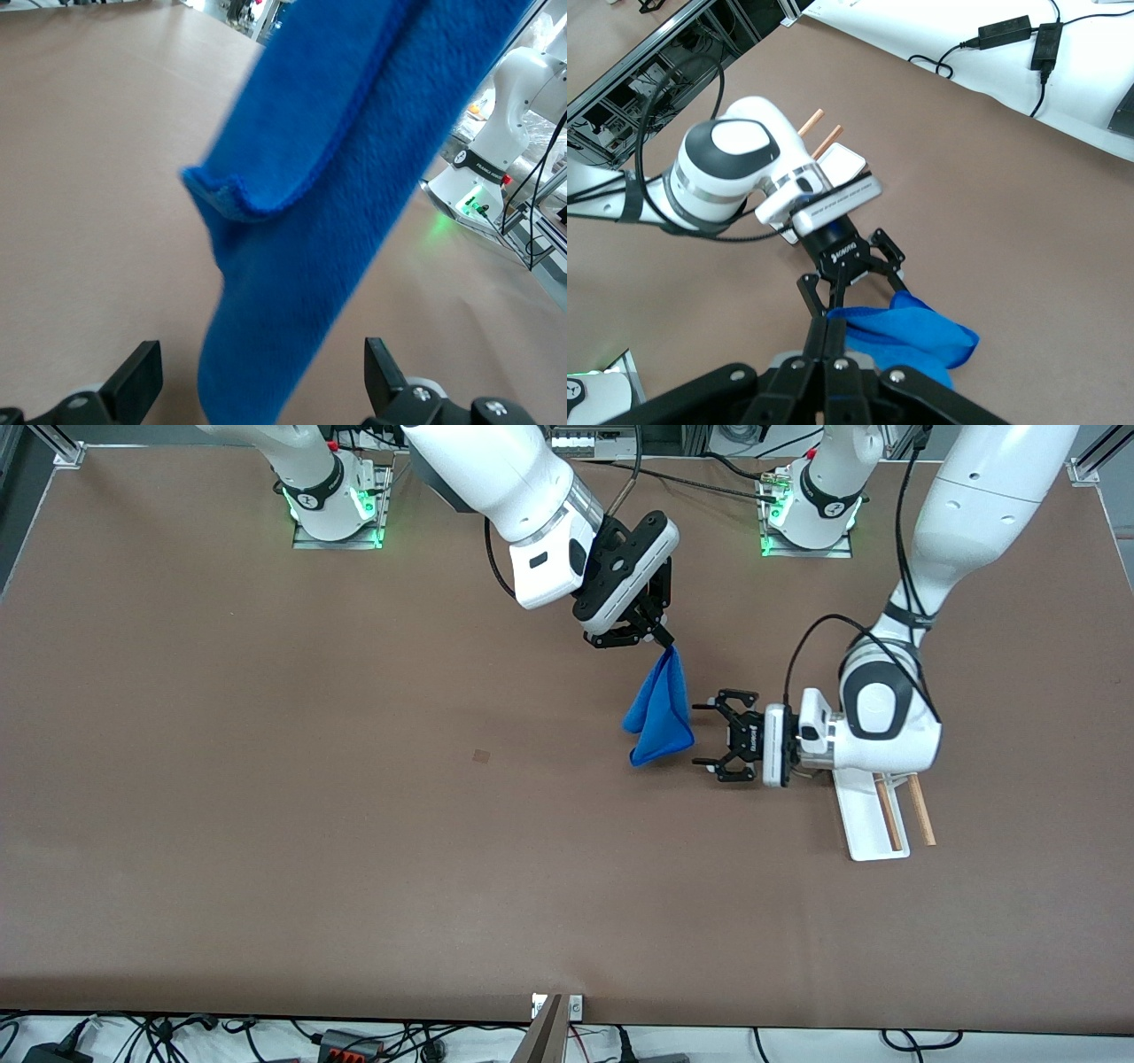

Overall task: Pass towel and hang on rack
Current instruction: 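Move the left gripper toward the towel hanging from the right gripper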

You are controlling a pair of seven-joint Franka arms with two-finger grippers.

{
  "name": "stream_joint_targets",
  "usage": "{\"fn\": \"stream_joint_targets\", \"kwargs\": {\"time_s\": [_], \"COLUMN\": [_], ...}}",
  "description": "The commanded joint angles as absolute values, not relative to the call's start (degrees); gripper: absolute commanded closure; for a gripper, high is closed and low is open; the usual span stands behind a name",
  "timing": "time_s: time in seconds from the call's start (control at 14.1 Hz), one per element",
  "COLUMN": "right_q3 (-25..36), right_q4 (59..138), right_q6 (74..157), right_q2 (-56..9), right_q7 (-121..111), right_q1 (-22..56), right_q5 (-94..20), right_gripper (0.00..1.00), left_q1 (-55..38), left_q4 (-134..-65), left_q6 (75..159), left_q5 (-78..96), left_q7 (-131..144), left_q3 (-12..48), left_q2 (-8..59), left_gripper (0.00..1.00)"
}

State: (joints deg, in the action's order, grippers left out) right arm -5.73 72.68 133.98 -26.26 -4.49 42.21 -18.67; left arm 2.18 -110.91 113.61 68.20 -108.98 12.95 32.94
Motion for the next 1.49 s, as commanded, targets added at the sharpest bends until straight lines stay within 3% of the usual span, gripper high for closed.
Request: {"fn": "stream_joint_targets", "kwargs": {"time_s": [0.0, 0.71, 1.41], "right_q3": [-5.36, -5.36, -5.36], "right_q4": [71.19, 71.19, 71.19], "right_q6": [133.95, 133.86, 133.86], "right_q2": [-26.90, -26.89, -26.98], "right_q7": [-3.60, -3.60, -3.60], "right_q1": [42.71, 42.89, 42.80], "right_q5": [-18.81, -17.58, -16.61], "right_gripper": [1.00, 1.00, 1.00], "left_q1": [1.76, -0.44, -0.61], "left_q4": [-112.85, -113.47, -107.93], "left_q6": [114.87, 118.82, 121.29], "left_q5": [70.84, 77.61, 77.61], "left_q7": [-113.72, -123.31, -126.91], "left_q3": [13.36, 14.50, 14.06], "left_q2": [33.22, 36.47, 37.18], "left_gripper": [0.00, 0.00, 0.00]}}
